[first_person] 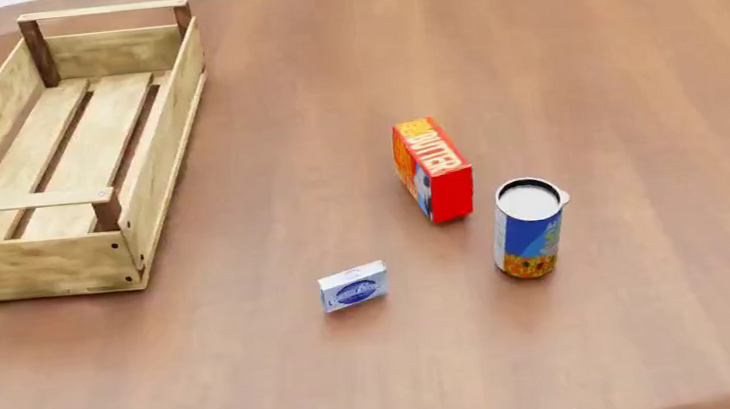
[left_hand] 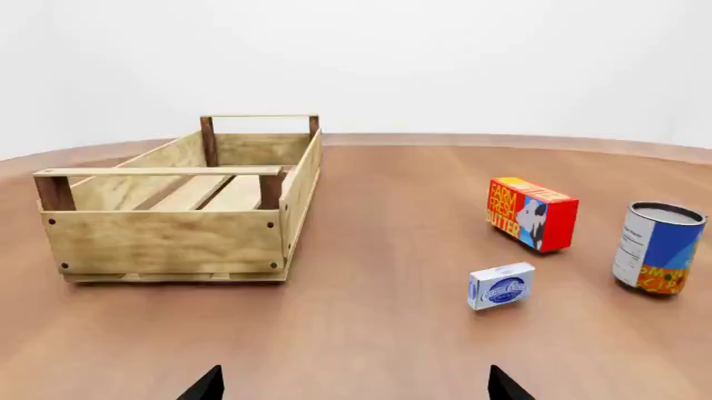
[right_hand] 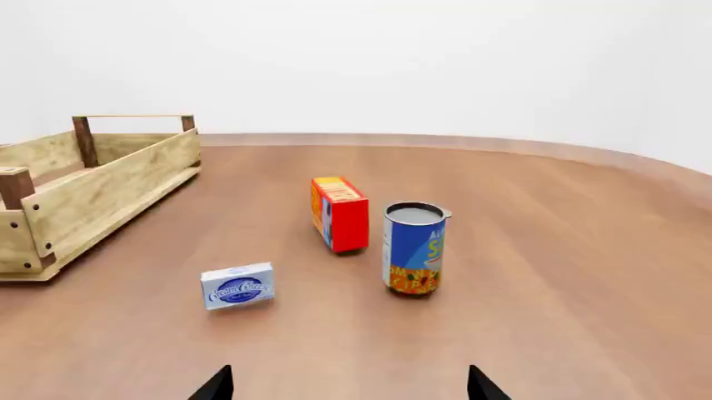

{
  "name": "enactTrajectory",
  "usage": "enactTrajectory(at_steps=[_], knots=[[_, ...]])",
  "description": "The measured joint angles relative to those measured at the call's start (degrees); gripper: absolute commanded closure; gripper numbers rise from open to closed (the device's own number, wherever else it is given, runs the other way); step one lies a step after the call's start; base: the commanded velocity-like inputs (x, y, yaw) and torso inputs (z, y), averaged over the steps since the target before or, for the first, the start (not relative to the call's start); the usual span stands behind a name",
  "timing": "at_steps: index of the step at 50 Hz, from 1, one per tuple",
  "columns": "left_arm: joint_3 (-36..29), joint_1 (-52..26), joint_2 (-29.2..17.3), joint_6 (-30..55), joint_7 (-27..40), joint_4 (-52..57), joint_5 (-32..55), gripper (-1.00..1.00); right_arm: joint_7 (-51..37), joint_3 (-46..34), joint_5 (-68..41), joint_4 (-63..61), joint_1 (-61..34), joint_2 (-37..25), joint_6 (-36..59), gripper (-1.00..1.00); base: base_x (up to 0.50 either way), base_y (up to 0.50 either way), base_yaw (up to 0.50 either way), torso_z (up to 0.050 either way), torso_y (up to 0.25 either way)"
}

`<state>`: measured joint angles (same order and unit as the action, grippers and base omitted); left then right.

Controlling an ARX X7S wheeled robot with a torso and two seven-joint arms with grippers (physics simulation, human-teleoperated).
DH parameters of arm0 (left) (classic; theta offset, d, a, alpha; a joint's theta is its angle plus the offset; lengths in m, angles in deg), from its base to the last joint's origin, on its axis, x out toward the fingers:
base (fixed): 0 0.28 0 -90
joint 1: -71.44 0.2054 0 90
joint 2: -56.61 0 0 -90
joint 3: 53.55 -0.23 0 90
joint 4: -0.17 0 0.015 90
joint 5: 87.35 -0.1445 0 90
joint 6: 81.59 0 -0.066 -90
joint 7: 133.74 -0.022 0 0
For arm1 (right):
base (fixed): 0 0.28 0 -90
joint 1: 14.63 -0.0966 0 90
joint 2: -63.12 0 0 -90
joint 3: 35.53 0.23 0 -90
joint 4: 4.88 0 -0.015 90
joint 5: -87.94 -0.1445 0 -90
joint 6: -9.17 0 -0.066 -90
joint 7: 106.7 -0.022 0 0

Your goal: Pick up the cream cheese and put it in the tray.

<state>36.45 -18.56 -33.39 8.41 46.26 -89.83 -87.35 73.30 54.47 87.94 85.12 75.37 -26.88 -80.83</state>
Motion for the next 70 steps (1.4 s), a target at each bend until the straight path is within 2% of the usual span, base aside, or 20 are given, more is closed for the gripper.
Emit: enactTrajectory(at_steps=[17, 46, 59, 70], knots=[[-1.62, 2.33, -2.09, -2.21, 0.82, 3.47, 3.93, -1.00, -3.18, -2.68, -0.38, -2.20, 1.77, -2.09, -2.31, -1.00, 0.00, 0.00, 0.00, 0.000, 0.000], [-3.67, 17.87, -5.03, -27.48, 4.68, 18.10, 2.64, -1.00, -15.69, -5.24, 9.40, -16.16, 15.58, -4.84, -19.75, -1.00, 0.00, 0.00, 0.00, 0.000, 0.000], [-3.79, 20.23, -5.73, -34.94, 6.59, 18.77, 1.10, -1.00, -19.27, -5.70, 11.48, -17.10, 17.33, -5.88, -24.00, -1.00, 0.00, 0.00, 0.00, 0.000, 0.000], [-4.12, 20.42, -6.36, -38.36, 7.80, 18.04, 0.76, -1.00, -20.77, -6.33, 12.82, -16.99, 17.11, -6.43, -23.64, -1.00, 0.00, 0.05, 0.00, 0.000, 0.000]])
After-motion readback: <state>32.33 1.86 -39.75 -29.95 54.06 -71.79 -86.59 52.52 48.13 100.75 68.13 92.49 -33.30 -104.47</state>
